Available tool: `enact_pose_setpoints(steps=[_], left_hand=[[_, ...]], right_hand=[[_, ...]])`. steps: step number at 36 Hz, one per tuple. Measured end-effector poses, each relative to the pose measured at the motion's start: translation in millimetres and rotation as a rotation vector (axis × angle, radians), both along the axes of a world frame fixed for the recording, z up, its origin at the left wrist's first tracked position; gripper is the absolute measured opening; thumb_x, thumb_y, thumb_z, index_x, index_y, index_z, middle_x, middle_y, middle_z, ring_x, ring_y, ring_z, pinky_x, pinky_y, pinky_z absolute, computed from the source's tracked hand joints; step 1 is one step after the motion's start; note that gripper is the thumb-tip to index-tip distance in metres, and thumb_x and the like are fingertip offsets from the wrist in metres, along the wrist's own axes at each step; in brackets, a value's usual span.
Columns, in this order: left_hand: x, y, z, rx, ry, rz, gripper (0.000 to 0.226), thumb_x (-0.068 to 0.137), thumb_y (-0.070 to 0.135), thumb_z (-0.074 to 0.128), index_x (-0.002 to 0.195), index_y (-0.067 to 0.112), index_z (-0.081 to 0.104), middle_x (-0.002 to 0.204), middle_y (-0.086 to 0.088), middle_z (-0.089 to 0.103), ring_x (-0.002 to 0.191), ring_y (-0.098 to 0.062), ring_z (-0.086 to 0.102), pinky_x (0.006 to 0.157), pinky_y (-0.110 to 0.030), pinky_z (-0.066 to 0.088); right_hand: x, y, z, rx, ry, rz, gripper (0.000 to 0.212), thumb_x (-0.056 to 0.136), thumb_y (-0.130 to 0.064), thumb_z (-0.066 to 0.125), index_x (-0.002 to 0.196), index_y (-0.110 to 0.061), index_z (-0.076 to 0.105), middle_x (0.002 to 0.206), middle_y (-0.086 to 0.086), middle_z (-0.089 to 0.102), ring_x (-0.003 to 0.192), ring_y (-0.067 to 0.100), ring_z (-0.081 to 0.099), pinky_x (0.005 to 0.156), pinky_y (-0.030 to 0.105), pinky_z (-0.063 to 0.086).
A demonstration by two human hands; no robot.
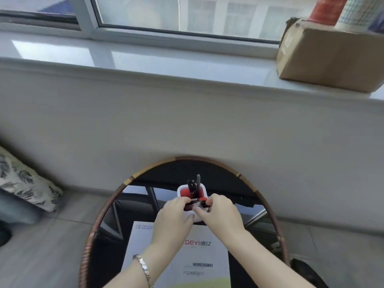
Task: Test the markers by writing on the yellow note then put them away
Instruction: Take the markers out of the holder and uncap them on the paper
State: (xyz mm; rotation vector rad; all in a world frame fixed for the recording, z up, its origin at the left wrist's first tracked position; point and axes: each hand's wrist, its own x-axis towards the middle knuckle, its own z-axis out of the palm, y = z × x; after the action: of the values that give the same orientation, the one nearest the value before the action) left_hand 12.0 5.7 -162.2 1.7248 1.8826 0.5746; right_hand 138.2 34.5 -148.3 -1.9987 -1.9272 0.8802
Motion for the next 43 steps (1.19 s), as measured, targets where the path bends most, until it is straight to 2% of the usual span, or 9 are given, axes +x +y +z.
enact_pose_setpoints(steps=[5,13,17,24,29,33,36,38,43], left_hand=[[-1,0,-20,0.06,-0.007,-0.007,0.033,0.09,0.025,0.053,0.123,0.025,0.052,0.117,0.012,0.057,0.109,-0.006,0.05,0.086,-0.021,0.043],[2,-3,-23,0.133,-0.094,-0.029,0.024,0.086,0.01,0.055,0.103,0.027,0.056,0.094,0.02,0.047,0.092,-0.005,0.048,0.075,-0.02,0.039],[-1,-16,-17,0.11,-0.159,0.0,0.029,0.088,0.01,0.054,0.108,0.031,0.053,0.105,0.014,0.049,0.092,-0.004,0.045,0.077,-0.02,0.037],[-10,-48,-1,0.198,-0.146,-0.037,0.041,0.087,0.019,0.059,0.126,0.026,0.048,0.119,0.015,0.051,0.107,0.001,0.043,0.081,-0.013,0.034],[-4,-63,12,0.291,-0.207,-0.062,0.055,0.088,0.026,0.061,0.137,0.022,0.038,0.123,0.019,0.045,0.118,0.001,0.039,0.092,-0.006,0.029],[9,-75,20,0.36,-0.247,-0.127,0.031,0.094,0.027,0.051,0.124,0.024,0.05,0.116,0.012,0.057,0.107,0.0,0.05,0.093,-0.018,0.042],[18,-87,22,0.424,-0.278,-0.147,0.017,0.096,0.02,0.045,0.107,0.017,0.058,0.093,0.018,0.054,0.09,0.011,0.048,0.078,-0.005,0.039],[22,-94,22,0.429,-0.245,-0.181,0.014,0.097,0.021,0.044,0.094,0.015,0.056,0.078,0.016,0.05,0.071,0.005,0.047,0.065,-0.013,0.039],[25,-110,20,0.371,-0.188,-0.338,0.024,0.098,0.037,0.035,0.101,0.026,0.055,0.086,0.012,0.059,0.078,-0.005,0.054,0.068,-0.022,0.046]], right_hand=[[-6,1,-20,0.07,-0.037,-0.081,0.029,0.085,-0.042,0.056,0.092,-0.015,0.053,0.093,0.0,0.059,0.078,0.015,0.055,0.062,0.026,0.04],[-3,12,-40,0.176,-0.121,-0.104,0.039,0.082,-0.049,0.055,0.092,-0.011,0.055,0.092,0.006,0.061,0.078,0.024,0.06,0.052,0.027,0.036],[-2,6,-39,0.227,-0.127,-0.049,0.024,0.083,-0.041,0.055,0.083,-0.017,0.053,0.087,0.002,0.058,0.068,0.019,0.05,0.046,0.025,0.027],[8,-22,-6,0.427,0.15,0.017,0.023,0.087,-0.031,0.058,0.104,-0.014,0.06,0.096,0.002,0.065,0.085,0.018,0.06,0.073,0.032,0.051],[22,-63,33,0.616,0.522,0.033,0.006,0.088,-0.021,0.06,0.091,-0.019,0.056,0.077,-0.006,0.065,0.069,-0.003,0.061,0.064,0.005,0.045],[31,-90,52,0.536,0.822,0.01,0.001,0.089,-0.02,0.057,0.089,-0.021,0.056,0.08,0.003,0.069,0.067,0.011,0.068,0.066,0.022,0.056],[34,-102,57,0.392,1.065,-0.095,0.007,0.09,-0.021,0.055,0.093,-0.014,0.058,0.073,0.0,0.068,0.061,0.01,0.067,0.06,0.02,0.055],[35,-105,55,0.27,1.078,-0.105,0.011,0.088,-0.025,0.058,0.091,-0.014,0.06,0.064,-0.006,0.066,0.056,0.004,0.063,0.056,0.016,0.052],[24,-109,36,0.08,0.934,-0.005,0.033,0.084,-0.031,0.063,0.056,-0.017,0.053,0.045,-0.007,0.047,0.039,0.004,0.041,0.04,0.014,0.033]])
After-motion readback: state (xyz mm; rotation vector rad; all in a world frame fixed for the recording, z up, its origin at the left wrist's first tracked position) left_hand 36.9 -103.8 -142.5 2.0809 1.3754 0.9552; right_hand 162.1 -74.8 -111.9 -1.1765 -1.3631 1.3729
